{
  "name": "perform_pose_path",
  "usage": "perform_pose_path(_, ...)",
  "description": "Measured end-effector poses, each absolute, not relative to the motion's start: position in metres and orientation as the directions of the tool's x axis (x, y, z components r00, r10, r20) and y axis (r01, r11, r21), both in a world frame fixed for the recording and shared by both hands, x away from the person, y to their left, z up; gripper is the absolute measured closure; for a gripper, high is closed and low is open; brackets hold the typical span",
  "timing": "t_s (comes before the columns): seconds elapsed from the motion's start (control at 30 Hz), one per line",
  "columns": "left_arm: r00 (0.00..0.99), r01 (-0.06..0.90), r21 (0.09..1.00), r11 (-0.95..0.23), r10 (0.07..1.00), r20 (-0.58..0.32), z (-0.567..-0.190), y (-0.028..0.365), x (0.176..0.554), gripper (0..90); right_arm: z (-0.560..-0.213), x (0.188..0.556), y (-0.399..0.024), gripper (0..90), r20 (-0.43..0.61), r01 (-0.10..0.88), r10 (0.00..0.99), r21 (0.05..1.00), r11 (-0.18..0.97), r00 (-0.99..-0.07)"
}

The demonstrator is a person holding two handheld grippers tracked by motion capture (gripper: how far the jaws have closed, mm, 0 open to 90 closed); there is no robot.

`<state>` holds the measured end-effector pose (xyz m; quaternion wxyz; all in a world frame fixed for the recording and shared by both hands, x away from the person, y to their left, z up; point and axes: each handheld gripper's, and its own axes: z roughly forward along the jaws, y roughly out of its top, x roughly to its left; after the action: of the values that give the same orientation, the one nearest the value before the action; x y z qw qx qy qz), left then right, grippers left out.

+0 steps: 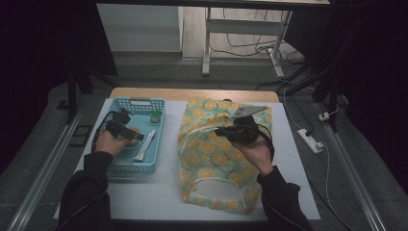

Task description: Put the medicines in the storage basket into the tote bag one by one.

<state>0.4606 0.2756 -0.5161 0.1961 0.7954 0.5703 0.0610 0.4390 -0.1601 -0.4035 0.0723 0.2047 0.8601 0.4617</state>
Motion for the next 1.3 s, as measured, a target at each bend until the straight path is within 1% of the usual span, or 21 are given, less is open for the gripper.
perform_pose_path(0.1,0.338,0.888,0.37,-0.272,0.933,-0.124,-0.517,0.274,0.461,1.0,-0.404,0.439,-0.16,90.0,0.063,0.283,0.418,0.824,0.49,-0.906)
perform_pose_path(0.2,0.345,0.892,0.35,-0.287,0.931,-0.118,-0.518,0.273,0.462,4.0,-0.405,0.439,-0.159,90.0,0.061,0.281,0.415,0.824,0.493,-0.908)
perform_pose_path(0.33,0.344,0.894,0.337,-0.295,0.934,-0.094,-0.519,0.272,0.461,12.7,-0.406,0.439,-0.157,90.0,0.062,0.281,0.413,0.822,0.495,-0.909)
perform_pose_path(0.4,0.341,0.897,0.335,-0.289,0.934,-0.107,-0.519,0.273,0.461,19.3,-0.406,0.438,-0.157,90.0,0.055,0.275,0.411,0.821,0.5,-0.91)
perform_pose_path(0.7,0.341,0.898,0.329,-0.292,0.934,-0.102,-0.517,0.271,0.459,20.0,-0.405,0.438,-0.158,90.0,0.054,0.272,0.411,0.827,0.493,-0.91)
perform_pose_path(1.07,0.357,0.872,0.398,-0.284,0.926,-0.121,-0.505,0.271,0.456,20.2,-0.408,0.439,-0.157,90.0,0.055,0.274,0.408,0.821,0.502,-0.911)
perform_pose_path(1.3,0.387,0.845,0.446,-0.293,0.913,-0.133,-0.491,0.269,0.452,20.2,-0.407,0.44,-0.16,90.0,0.05,0.272,0.416,0.825,0.495,-0.908)
